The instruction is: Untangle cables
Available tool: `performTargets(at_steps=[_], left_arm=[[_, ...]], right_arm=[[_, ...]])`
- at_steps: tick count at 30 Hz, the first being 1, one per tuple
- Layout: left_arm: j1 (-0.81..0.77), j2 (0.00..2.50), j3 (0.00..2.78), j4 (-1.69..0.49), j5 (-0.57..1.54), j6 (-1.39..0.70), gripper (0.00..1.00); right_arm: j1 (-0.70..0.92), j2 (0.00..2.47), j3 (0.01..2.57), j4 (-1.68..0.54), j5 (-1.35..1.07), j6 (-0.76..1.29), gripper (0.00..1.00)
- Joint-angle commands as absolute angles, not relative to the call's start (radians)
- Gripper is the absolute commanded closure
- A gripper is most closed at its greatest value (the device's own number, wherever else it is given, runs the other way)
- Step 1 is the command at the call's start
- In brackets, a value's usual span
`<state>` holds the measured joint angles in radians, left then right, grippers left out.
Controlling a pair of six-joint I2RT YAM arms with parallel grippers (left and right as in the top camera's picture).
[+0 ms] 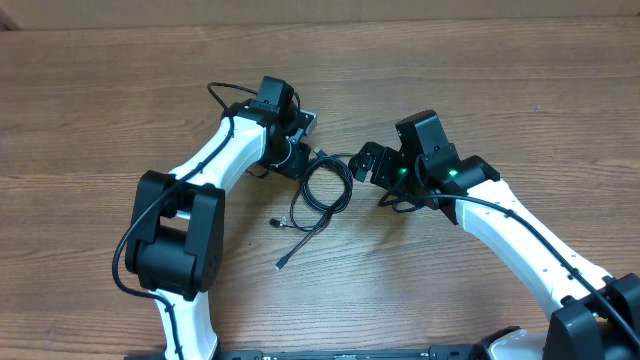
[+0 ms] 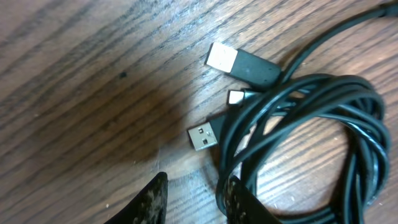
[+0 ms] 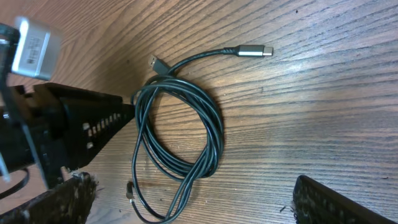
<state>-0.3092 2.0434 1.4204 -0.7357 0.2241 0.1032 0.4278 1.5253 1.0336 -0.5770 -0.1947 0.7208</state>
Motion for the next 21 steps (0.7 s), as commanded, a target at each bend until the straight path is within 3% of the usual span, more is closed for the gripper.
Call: performTargets(at_steps=[1, 6, 15, 21], left_arm=[[-0.316, 2.072, 1.436, -0.733, 0.279, 0.083, 0.69], [-0.313, 2.063, 1.456, -0.749, 0.343, 0.083, 0.7], [-0.315, 2.064, 1.456, -0.753, 0.439, 0.135, 0.58], [-0.315, 2.064, 1.456, -0.751, 0.439, 0.135, 0.58]], right_arm=[[0.431, 1.532, 1.033, -0.577, -0.191, 0.718, 0.0], [0.431, 1.532, 1.033, -0.577, -0.191, 0.718, 0.0], [0.431, 1.532, 1.033, -0.577, -0.191, 0.718, 0.0], [0.431, 1.532, 1.033, -0.577, -0.191, 0.718, 0.0]])
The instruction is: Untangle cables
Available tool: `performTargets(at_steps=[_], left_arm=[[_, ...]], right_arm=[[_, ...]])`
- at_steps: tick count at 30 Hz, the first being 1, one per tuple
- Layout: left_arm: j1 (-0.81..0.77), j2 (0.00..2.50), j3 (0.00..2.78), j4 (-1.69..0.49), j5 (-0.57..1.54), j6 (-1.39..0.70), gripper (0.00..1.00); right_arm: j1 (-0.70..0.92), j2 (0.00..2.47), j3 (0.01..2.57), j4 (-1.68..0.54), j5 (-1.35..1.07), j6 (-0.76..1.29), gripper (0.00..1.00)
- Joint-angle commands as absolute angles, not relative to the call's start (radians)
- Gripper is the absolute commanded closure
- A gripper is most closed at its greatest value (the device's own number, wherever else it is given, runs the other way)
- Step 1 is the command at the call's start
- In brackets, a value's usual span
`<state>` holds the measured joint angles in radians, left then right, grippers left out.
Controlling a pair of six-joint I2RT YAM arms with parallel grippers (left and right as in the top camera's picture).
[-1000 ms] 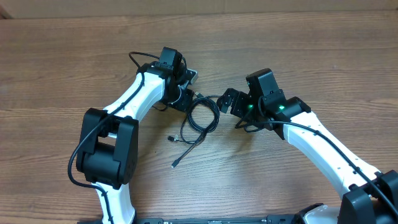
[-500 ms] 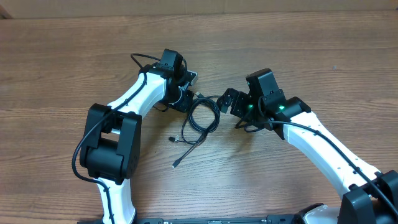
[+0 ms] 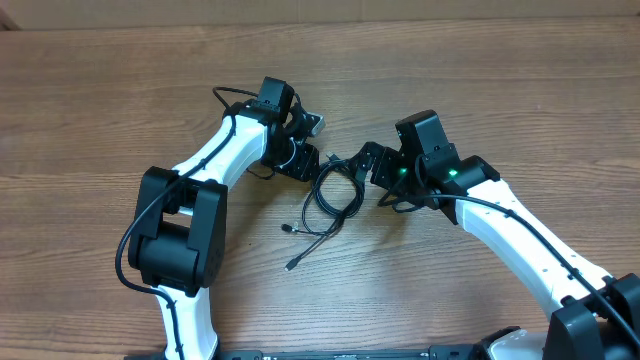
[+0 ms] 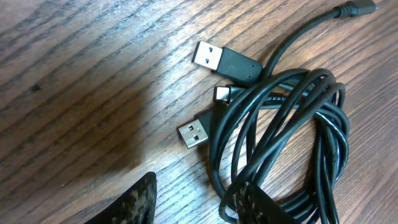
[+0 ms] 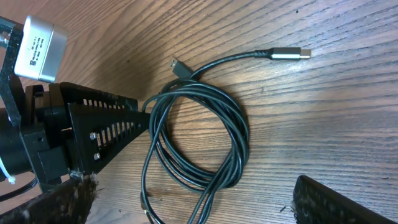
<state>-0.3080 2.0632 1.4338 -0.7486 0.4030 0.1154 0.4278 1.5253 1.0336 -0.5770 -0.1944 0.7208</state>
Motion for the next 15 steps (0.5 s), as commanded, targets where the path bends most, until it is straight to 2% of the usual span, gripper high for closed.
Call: performTargets(at_steps=[1, 8, 13, 15], left_arm=[[-0.315, 2.064, 1.456, -0.751, 0.439, 0.135, 0.58], [-0.315, 2.064, 1.456, -0.746, 0.435, 0.134, 0.54], [-0.315, 2.064, 1.456, -0.746, 0.435, 0.134, 0.38], [-0.313, 2.064, 1.458, -0.747, 0.435, 0.134, 0.35]], right_arm=[[0.431, 1.532, 1.033, -0.577, -0.191, 0.718, 0.0], [0.431, 1.532, 1.033, -0.577, -0.191, 0.718, 0.0], [0.431, 1.532, 1.033, -0.577, -0.191, 0.718, 0.0], [0.431, 1.532, 1.033, -0.577, -0.191, 0.718, 0.0]])
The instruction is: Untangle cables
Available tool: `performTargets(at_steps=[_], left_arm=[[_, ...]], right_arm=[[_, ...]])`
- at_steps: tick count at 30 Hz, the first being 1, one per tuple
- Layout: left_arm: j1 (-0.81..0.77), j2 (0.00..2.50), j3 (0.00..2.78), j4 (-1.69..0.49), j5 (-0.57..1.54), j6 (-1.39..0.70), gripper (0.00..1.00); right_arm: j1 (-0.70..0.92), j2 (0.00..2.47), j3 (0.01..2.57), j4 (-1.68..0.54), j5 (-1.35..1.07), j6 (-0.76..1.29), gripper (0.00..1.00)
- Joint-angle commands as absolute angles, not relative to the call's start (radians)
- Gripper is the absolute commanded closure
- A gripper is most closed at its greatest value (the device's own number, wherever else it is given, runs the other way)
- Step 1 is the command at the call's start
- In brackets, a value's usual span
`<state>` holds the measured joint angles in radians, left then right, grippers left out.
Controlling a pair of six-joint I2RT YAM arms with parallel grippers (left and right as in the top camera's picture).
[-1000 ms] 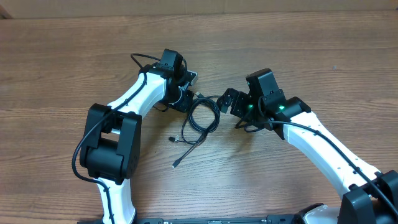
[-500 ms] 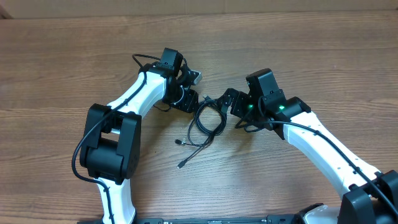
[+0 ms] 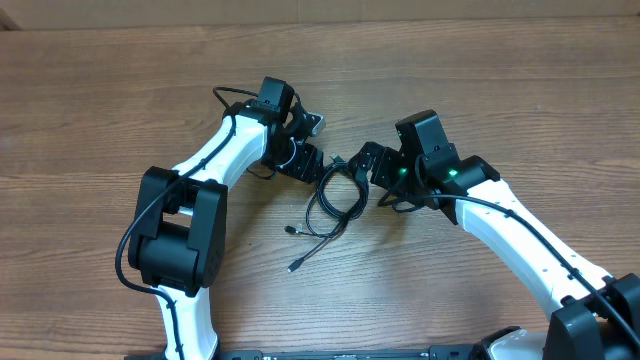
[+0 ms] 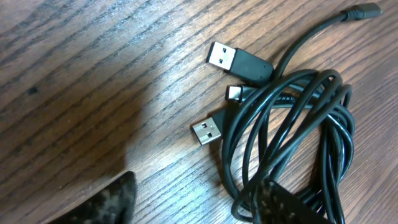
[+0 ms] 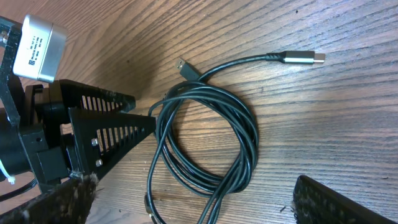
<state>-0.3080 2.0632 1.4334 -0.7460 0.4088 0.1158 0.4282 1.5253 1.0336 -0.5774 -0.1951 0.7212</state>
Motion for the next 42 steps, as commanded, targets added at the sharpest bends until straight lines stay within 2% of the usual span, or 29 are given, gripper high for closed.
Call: performTargets(at_steps=[1, 8, 12, 15, 21, 23, 27, 30, 32, 35, 36, 42], left_arm=[[-0.313, 2.064, 1.458, -0.747, 0.435, 0.134, 0.34], [-0.291, 2.063, 1.498, -0.792, 0.427, 0.126, 0.24], [-0.248, 2.063, 1.5, -0.794, 0.427, 0.073, 0.23], [-0.207, 2.063, 1.5, -0.792, 0.427, 0.024, 0.09], [-0.184, 2.064, 1.5, -0.797, 0.44, 0.02, 0.06], [-0.188, 2.064, 1.5, -0.801, 0.446, 0.023, 0.0], [-0.202, 2.064, 1.5, -0.809, 0.447, 0.048, 0.01], [-0.22, 2.064, 1.5, -0.823, 0.447, 0.054, 0.13], [-0.232, 2.064, 1.5, -0.823, 0.446, 0.072, 0.15], [-0.241, 2.064, 1.5, -0.805, 0.445, 0.071, 0.07], [-0.242, 2.064, 1.5, -0.799, 0.445, 0.07, 0.01], [-0.257, 2.064, 1.5, -0.797, 0.445, 0.064, 0.0]], right_arm=[[0.431, 1.532, 1.033, -0.577, -0.191, 0.718, 0.0], [0.431, 1.532, 1.033, -0.577, -0.191, 0.718, 0.0], [0.431, 1.532, 1.033, -0.577, -0.191, 0.718, 0.0], [0.431, 1.532, 1.033, -0.577, -0.191, 0.718, 0.0], [0.431, 1.532, 1.033, -0.577, -0.191, 0.718, 0.0], [0.431, 1.532, 1.033, -0.577, -0.191, 0.718, 0.0], [0.431, 1.532, 1.033, -0.577, -0.191, 0.718, 0.0], [0.431, 1.532, 1.033, -0.577, -0.191, 0.718, 0.0], [0.431, 1.532, 1.033, -0.577, -0.191, 0.718, 0.0], [0.431, 1.532, 1.033, -0.577, -0.191, 0.718, 0.0], [0.431, 1.532, 1.033, -0.577, -0.191, 0.718, 0.0], [0.431, 1.532, 1.033, -0.577, -0.191, 0.718, 0.0]])
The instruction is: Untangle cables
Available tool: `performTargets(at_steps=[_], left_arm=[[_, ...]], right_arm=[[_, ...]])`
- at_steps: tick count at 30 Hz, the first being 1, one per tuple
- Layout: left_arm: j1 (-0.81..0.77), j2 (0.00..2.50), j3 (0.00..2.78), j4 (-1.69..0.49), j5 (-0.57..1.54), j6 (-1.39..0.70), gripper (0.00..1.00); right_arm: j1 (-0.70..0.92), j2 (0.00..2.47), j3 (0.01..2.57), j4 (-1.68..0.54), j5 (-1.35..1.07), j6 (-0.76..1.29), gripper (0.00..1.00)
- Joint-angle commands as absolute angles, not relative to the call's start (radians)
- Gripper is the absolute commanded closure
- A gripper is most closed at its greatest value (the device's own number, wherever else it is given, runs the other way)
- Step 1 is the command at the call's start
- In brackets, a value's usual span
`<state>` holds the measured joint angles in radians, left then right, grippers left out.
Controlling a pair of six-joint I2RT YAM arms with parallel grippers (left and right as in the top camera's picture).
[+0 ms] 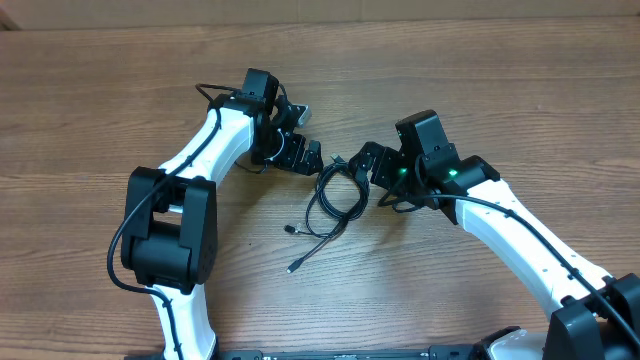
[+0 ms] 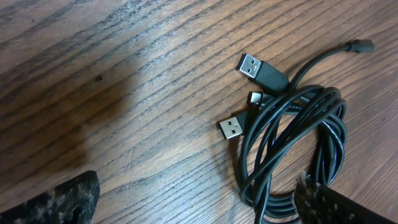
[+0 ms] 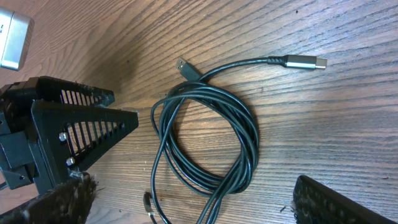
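A black coil of cables (image 1: 337, 198) lies on the wooden table (image 1: 500, 80) between my two arms. In the left wrist view the coil (image 2: 292, 146) is at the right, with two black USB plugs (image 2: 261, 70) beside it. My left gripper (image 2: 199, 204) is wide open; its right finger (image 2: 339, 205) stands at the coil's lower edge. My right gripper (image 3: 193, 202) is open too, hovering over the coil (image 3: 208, 146). A silver-tipped plug (image 3: 306, 61) points away to the right.
Two loose cable ends trail from the coil toward the front: a small plug (image 1: 288, 229) and a longer tail (image 1: 296, 264). My left gripper (image 3: 74, 127) shows as a black grille at the left of the right wrist view, close to the coil.
My left gripper has opened wider and drawn back from the coil, toward the far left. The coil and my right gripper stay where they were.
My left gripper's jaws stood narrow at the coil's left edge. Then the coil lay a little further right, toward my right gripper, and the jaws were wider. They widened more at each later moment, and the left gripper now stands back. My right gripper stayed open and still.
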<state>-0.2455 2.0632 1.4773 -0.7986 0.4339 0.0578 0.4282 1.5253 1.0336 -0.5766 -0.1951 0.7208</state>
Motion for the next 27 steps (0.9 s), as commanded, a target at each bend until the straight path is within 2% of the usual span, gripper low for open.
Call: performTargets(at_steps=[1, 8, 12, 15, 16, 17, 18, 19, 21, 23, 25, 27], left_arm=[[-0.26, 2.064, 1.5, -0.797, 0.445, 0.064, 0.0], [-0.289, 2.064, 1.5, -0.803, 0.39, 0.109, 0.02], [-0.273, 2.064, 1.5, -0.797, 0.253, 0.001, 0.01], [-0.243, 2.064, 1.5, -0.804, 0.228, -0.052, 0.0], [-0.231, 2.064, 1.5, -0.806, 0.229, -0.072, 0.01], [-0.218, 2.064, 1.5, -0.809, 0.229, -0.092, 0.0], [-0.196, 2.064, 1.5, -0.815, 0.229, -0.121, 0.01], [-0.183, 2.064, 1.5, -0.817, 0.229, -0.138, 0.0], [-0.154, 2.064, 1.5, -0.823, 0.232, -0.177, 0.0], [-0.137, 2.064, 1.499, -0.827, 0.25, -0.19, 0.0], [-0.13, 2.064, 1.499, -0.827, 0.267, -0.189, 0.0], [-0.13, 2.064, 1.499, -0.827, 0.266, -0.188, 0.01]], right_arm=[[0.431, 1.532, 1.033, -0.577, -0.191, 0.718, 0.0], [0.431, 1.532, 1.033, -0.577, -0.191, 0.718, 0.0], [0.431, 1.532, 1.033, -0.575, -0.192, 0.719, 0.0], [0.431, 1.532, 1.033, -0.508, -0.215, 0.718, 0.0], [0.431, 1.532, 1.033, -0.49, -0.24, 0.718, 0.03], [0.432, 1.532, 1.033, -0.476, -0.268, 0.718, 0.11], [0.44, 1.532, 1.033, -0.467, -0.295, 0.718, 0.28], [0.446, 1.533, 1.033, -0.468, -0.297, 0.718, 0.34], [0.469, 1.534, 1.033, -0.469, -0.297, 0.718, 0.63], [0.5, 1.539, 1.033, -0.469, -0.289, 0.719, 0.83], [0.536, 1.549, 1.033, -0.467, -0.255, 0.719, 0.96], [0.57, 1.563, 1.033, -0.464, -0.205, 0.718, 0.96]])
